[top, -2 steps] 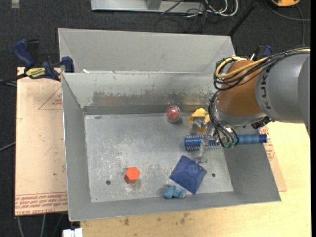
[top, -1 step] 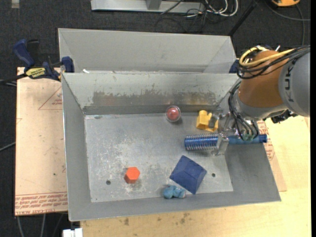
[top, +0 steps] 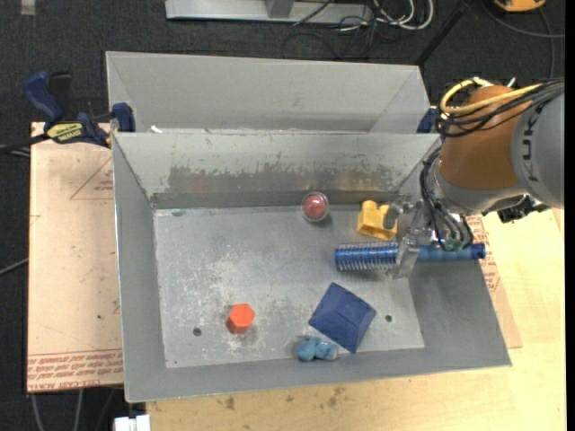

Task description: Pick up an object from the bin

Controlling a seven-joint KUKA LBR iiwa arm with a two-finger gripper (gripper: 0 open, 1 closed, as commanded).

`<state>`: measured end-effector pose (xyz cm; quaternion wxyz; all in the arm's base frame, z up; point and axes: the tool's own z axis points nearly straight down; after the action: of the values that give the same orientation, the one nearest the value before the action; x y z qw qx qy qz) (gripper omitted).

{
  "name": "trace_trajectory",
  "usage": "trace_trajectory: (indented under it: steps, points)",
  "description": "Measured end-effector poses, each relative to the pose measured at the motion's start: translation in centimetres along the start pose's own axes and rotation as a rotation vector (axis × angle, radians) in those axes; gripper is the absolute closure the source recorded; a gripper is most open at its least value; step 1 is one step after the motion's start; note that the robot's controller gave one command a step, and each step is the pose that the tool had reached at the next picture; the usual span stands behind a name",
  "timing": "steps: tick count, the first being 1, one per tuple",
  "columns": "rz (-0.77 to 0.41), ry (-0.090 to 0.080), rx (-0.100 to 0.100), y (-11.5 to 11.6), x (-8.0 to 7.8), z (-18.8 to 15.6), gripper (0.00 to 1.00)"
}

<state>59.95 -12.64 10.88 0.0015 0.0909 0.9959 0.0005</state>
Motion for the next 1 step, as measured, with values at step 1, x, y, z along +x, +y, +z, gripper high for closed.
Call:
trace_trajectory:
  steps: [1]
  points:
    - [0.076, -0.007, -0.002, 0.45, -0.87, 3.17, 0.0]
